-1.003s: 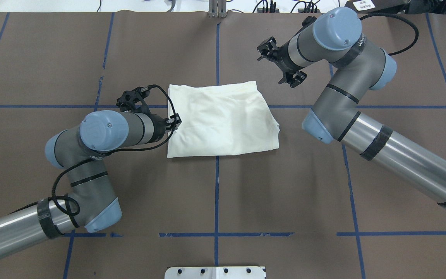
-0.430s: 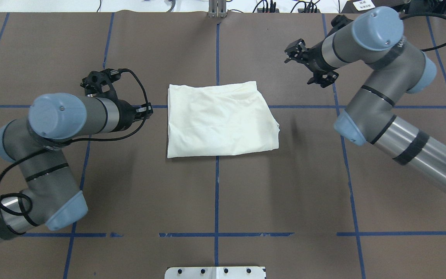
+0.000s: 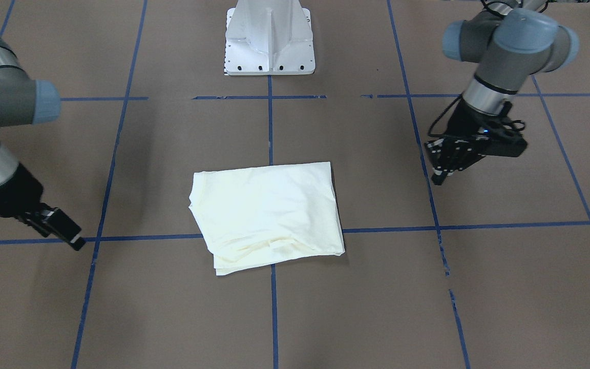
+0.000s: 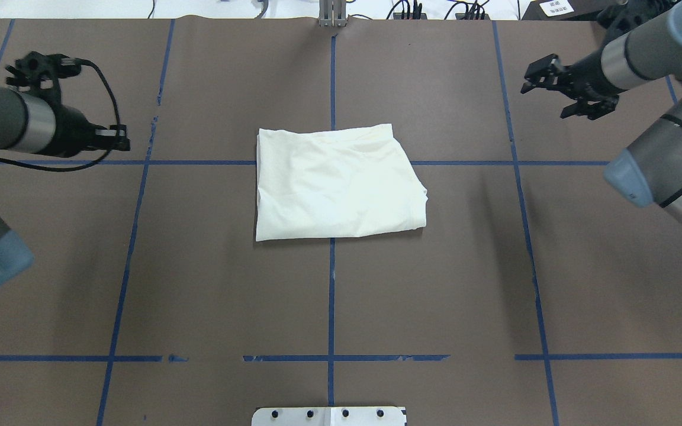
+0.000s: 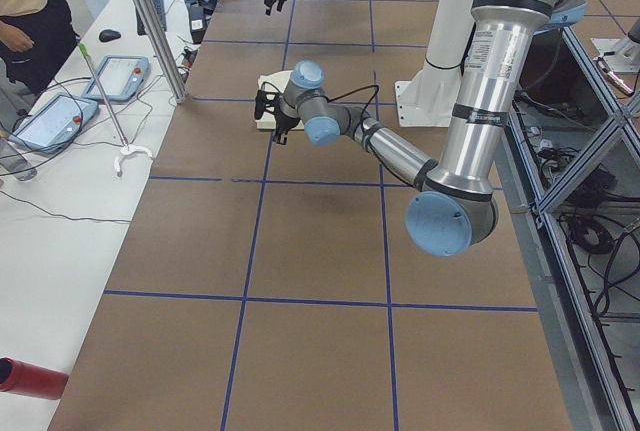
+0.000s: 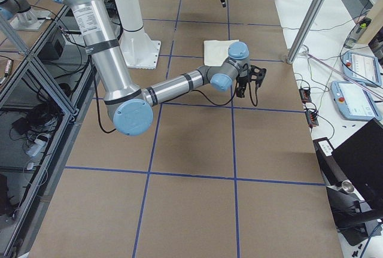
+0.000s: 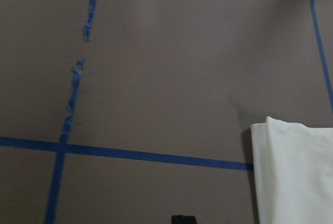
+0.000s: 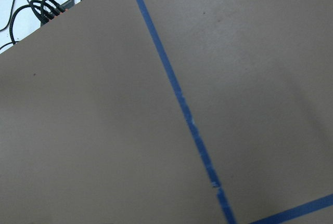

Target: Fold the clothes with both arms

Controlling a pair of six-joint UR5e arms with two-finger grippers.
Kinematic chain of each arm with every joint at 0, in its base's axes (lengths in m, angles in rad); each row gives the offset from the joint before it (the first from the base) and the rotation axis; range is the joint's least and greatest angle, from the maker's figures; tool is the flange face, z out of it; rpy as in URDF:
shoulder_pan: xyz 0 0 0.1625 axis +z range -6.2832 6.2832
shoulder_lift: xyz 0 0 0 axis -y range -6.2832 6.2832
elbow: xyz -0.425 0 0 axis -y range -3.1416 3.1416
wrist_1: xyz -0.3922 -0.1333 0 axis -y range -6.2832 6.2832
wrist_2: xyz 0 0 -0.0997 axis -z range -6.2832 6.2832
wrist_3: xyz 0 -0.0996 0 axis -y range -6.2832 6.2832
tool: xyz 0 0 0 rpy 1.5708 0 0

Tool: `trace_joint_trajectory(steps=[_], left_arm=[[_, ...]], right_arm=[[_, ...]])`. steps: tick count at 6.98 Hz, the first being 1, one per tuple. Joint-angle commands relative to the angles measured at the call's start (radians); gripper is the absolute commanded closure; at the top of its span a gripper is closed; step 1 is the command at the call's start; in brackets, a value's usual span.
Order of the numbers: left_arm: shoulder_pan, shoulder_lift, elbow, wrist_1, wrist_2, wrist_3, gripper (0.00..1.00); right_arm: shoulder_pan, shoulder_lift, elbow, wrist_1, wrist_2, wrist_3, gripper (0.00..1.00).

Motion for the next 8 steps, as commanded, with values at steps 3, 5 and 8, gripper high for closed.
trace_joint_trajectory(steps=[3,5,8], left_arm=[[-0.415,0.135,0.090,0.011,-0.328,0.547,1.00],[-0.542,0.128,0.174,0.014,-0.406,0.586,0.72],[-0.629,0.123,0.213,0.228,-0.395,0.859,0.00]], right_arm=[[0.322,-0.151,0.021,-0.217,0.204,-0.725,0.00],[0.324,-0.099,0.039,-0.461,0.177,-0.934,0.00],[0.371,-0.111,0.111,-0.661,0.155,-1.207,0.00]])
